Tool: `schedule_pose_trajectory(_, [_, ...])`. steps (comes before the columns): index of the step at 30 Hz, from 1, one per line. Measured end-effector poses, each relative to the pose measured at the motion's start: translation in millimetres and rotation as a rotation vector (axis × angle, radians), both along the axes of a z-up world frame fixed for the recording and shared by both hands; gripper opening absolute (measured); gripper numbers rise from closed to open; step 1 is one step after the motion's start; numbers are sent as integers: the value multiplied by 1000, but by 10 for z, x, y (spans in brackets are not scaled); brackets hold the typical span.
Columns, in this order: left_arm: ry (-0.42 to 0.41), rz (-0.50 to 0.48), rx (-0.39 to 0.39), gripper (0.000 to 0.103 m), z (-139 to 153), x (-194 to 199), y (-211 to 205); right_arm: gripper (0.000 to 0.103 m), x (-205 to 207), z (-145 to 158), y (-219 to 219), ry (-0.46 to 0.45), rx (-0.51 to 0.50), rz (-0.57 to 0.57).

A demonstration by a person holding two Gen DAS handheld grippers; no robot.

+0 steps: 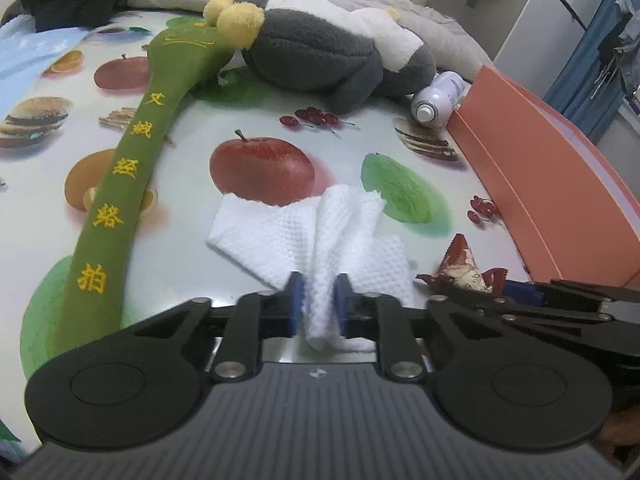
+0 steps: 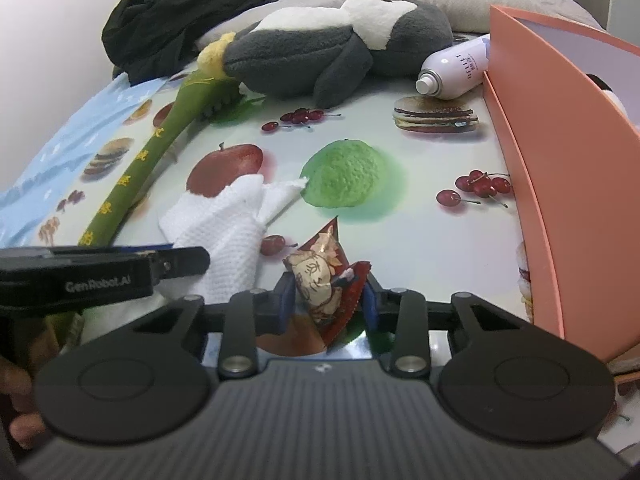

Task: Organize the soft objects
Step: 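Lift the white cloth with the left gripper while the right gripper lifts the candy, then carry the white cloth and wrapped candy over the pink box with both grippers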

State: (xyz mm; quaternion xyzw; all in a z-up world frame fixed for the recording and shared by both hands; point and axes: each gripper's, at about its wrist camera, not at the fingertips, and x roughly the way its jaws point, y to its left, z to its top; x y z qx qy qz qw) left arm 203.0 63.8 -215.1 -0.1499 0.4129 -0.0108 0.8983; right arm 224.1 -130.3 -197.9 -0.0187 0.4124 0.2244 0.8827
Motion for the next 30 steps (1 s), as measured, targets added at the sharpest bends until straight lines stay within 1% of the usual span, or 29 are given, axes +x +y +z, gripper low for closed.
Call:
schedule_pose_trajectory(1, [1, 0, -5, 11, 6, -7, -7, 37, -10, 2, 2, -4, -5, -3])
schedule_pose_trajectory(2, [2, 4, -12, 11, 13, -18, -6, 37, -22, 5, 4, -7, -12, -4])
schedule_pose_trajectory(10, [-15, 53, -20, 10, 167, -138, -38, 36, -122, 138, -66, -22, -3, -30])
schedule_pose_trajectory(16, [-36, 72, -43, 10, 351, -223, -74, 36, -223, 318, -128, -49, 6, -44])
schedule_pose_trajectory(30, [-72, 66, -96, 10, 819, -378, -226, 36, -418, 831, -332, -102, 49, -85])
